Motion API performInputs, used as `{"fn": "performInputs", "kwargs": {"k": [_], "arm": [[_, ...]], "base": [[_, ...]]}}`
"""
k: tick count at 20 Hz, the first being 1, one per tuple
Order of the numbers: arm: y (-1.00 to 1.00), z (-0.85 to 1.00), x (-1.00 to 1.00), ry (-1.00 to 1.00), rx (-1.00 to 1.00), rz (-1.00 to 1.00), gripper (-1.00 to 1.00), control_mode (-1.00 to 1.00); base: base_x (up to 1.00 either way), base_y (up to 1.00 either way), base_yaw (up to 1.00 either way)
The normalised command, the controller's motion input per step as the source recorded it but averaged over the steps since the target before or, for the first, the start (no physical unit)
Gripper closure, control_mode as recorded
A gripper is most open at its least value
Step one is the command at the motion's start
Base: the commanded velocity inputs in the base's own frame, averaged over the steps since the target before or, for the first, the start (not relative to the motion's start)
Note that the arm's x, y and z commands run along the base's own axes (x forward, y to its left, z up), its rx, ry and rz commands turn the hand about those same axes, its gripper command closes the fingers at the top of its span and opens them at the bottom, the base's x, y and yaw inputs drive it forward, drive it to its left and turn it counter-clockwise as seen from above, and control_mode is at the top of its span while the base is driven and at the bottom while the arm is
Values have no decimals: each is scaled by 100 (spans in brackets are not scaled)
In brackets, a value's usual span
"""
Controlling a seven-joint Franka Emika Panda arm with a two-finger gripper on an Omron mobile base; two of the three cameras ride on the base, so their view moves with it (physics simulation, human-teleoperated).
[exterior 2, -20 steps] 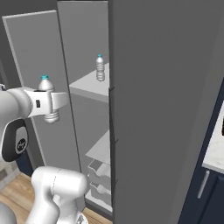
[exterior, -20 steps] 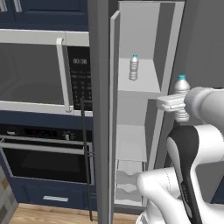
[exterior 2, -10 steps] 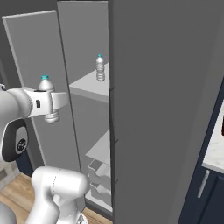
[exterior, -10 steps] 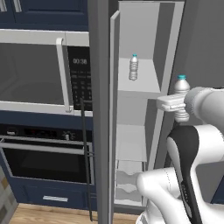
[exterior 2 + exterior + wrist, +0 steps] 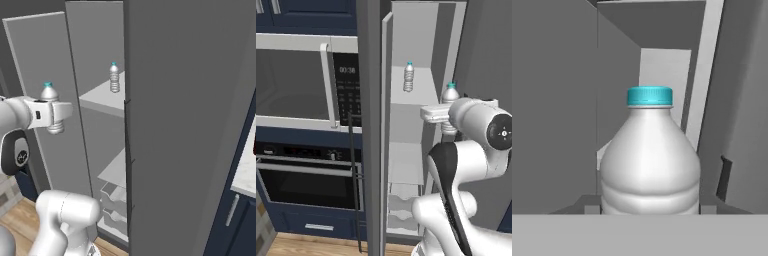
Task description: Take the bottled waters from the counter and place them in the freezer to freeze. Close the freezer door after placing the bottles.
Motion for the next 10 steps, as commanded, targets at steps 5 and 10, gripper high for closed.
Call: {"fn": "performInputs", "kwargs": {"k": [5,10], "arm": [[4,0,52,1,20,1,100,-100],[-7,-18,43,-1,1,2,100,-100]], "base": [[0,0,0],[0,0,0]]}}
